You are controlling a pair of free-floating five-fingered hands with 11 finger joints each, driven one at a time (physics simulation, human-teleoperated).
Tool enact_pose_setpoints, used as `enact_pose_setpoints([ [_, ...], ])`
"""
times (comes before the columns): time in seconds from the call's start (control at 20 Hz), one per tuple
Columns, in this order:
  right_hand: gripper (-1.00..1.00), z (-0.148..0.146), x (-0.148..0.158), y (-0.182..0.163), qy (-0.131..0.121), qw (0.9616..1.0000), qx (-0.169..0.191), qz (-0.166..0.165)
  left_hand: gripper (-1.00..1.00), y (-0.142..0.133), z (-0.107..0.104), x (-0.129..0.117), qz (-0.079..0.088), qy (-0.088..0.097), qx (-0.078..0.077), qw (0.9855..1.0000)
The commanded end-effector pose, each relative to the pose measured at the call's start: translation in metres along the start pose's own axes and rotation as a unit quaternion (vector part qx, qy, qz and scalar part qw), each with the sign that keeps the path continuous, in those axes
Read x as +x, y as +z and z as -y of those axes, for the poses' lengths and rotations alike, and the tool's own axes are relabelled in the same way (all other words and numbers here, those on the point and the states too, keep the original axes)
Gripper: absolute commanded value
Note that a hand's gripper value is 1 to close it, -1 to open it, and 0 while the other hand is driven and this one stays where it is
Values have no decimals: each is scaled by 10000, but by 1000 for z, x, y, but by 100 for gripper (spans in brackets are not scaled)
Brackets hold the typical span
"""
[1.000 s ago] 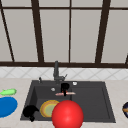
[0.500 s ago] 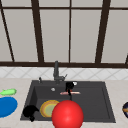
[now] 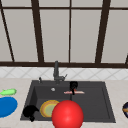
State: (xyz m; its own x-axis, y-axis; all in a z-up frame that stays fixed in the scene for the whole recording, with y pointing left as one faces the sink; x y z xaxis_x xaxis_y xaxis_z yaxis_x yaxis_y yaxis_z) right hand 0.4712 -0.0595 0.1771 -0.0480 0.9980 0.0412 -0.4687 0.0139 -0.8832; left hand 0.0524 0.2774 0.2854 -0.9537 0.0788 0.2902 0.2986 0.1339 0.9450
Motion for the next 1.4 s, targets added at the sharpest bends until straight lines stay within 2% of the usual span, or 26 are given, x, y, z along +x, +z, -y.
enact_pose_setpoints([
  [0.0, 100, 4, -16, 4, -226, 9990, 4, -389, 0, 0, 0, 0, 0, 0, 0, 10000],
  [0.5, 100, 15, -70, 21, -147, 9993, 51, -329, 0, 0, 0, 0, 0, 0, 0, 10000],
  [0.75, 100, 17, -103, 26, -111, 9997, 2, -224, 0, 0, 0, 0, 0, 0, 0, 10000],
  [1.35, 100, 24, -185, 34, -99, 9998, 163, -57, 0, 0, 0, 0, 0, 0, 0, 10000],
])
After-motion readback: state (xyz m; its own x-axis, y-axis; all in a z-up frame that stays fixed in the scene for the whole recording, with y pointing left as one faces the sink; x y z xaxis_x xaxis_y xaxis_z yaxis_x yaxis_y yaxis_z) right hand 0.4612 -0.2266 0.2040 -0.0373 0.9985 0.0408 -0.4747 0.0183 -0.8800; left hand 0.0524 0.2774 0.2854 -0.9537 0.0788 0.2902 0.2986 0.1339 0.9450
